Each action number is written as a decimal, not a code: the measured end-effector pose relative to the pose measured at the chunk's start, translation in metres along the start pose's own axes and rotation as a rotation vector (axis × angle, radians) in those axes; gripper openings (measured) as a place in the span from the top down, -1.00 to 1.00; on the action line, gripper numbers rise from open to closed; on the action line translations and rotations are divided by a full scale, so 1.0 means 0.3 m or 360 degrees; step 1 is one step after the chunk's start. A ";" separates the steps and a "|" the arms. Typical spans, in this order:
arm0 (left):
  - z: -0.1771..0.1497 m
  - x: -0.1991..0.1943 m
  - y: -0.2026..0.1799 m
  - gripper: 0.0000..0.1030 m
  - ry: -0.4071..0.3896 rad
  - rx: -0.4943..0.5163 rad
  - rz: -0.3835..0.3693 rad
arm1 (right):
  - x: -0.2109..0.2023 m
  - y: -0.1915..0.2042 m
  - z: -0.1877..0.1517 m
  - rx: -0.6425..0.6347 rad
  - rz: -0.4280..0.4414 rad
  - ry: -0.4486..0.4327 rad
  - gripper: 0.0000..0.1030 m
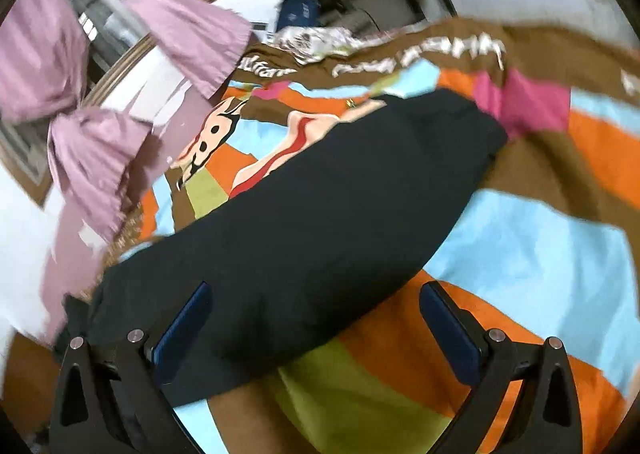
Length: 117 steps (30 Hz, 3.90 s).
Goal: Fold large clothes
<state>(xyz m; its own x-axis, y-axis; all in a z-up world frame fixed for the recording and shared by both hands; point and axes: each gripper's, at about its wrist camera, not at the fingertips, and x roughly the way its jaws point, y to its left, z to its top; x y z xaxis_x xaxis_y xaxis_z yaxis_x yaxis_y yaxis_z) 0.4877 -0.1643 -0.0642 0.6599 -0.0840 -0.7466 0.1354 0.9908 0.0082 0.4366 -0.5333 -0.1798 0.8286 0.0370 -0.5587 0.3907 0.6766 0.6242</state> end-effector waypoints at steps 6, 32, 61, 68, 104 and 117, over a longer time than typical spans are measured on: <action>0.042 0.111 -0.056 -0.96 0.0061 -0.0043 -0.0101 | 0.073 -0.082 -0.002 0.0171 0.0074 0.0091 -1.00; 0.026 0.148 0.050 -0.96 0.0243 -0.0062 -0.0259 | -0.203 0.116 0.098 -0.0138 0.0236 -0.0367 0.89; -0.132 -0.417 0.996 -0.96 0.0048 -0.0745 -0.0263 | -0.112 1.165 -1.153 -0.2541 0.0273 0.0239 0.56; -0.203 -0.357 0.988 -0.96 0.0087 -0.0703 -0.0416 | -0.158 1.088 -1.067 -0.2415 0.0302 0.0239 -0.35; -0.244 -0.400 0.845 -0.96 0.0446 -0.0467 0.0246 | -0.196 0.979 -0.650 -0.1314 0.0240 0.0216 -0.79; -0.123 -0.967 1.006 -0.96 0.0144 -0.0686 0.0224 | -0.667 1.183 -0.585 -0.1306 0.0635 0.0147 -1.00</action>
<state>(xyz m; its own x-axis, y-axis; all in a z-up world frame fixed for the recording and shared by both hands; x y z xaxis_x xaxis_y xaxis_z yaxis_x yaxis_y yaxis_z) 0.3099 0.1629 0.1304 0.5798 0.0454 -0.8135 -0.2835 0.9473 -0.1492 0.3390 -0.1716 0.0577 0.7917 0.4149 -0.4484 -0.3543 0.9098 0.2162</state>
